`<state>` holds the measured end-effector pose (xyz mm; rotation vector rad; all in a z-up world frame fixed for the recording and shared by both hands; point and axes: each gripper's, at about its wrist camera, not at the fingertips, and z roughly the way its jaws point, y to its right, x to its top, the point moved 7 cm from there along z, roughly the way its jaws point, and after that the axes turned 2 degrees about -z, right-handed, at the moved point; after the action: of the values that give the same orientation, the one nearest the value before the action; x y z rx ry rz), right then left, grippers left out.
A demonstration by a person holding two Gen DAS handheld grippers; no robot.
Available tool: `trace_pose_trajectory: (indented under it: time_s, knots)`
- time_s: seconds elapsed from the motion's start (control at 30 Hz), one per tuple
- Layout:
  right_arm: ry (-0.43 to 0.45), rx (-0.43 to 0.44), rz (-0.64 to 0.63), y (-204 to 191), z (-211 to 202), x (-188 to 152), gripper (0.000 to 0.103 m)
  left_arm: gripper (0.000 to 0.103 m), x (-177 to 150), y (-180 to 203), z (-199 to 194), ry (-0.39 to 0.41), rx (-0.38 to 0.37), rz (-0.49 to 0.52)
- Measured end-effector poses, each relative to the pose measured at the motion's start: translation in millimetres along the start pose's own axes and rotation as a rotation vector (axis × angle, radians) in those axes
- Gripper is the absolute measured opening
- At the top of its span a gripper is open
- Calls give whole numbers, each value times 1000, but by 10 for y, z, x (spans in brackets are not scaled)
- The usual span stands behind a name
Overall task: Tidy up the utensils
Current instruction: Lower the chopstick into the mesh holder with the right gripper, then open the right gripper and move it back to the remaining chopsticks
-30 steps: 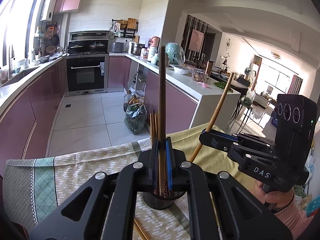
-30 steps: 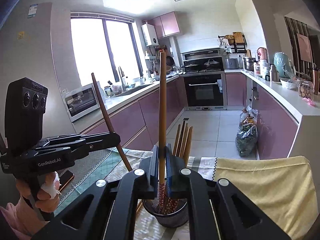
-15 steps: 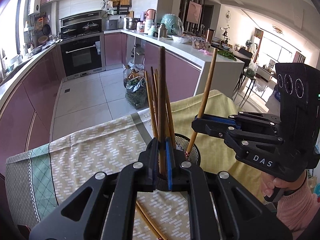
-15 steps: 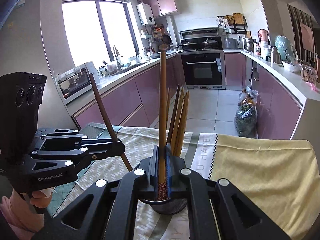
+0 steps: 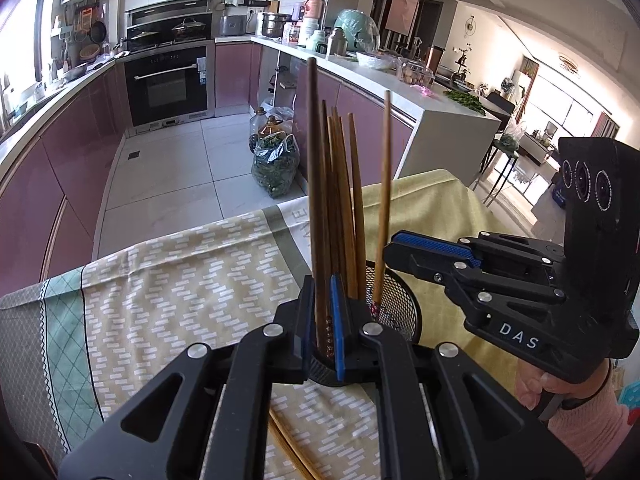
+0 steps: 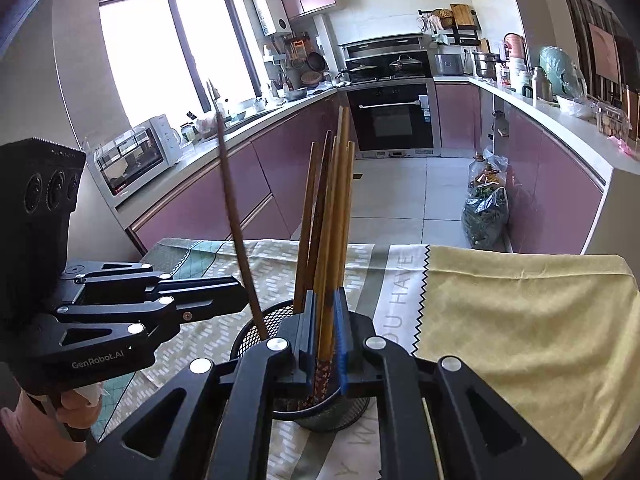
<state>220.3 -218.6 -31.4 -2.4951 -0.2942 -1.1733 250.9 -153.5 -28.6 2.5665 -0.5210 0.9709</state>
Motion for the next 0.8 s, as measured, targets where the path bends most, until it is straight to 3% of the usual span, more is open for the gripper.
trace_pose_trajectory:
  time_s: [0.2, 0.27, 0.57, 0.8]
  knots:
    - [7, 12, 12, 47, -68, -73, 17, 16, -190, -166, 40, 12, 2, -59]
    - [15, 17, 5, 41, -124, -103, 20, 24, -278, -229, -10, 28, 4, -76]
    - [57, 110, -58, -223, -496, -255, 28, 42, -755, -438, -285, 88, 85, -61]
    - [-30, 181, -114, -567, -404, -640, 34, 43, -1189, -624, -279, 36, 125, -78]
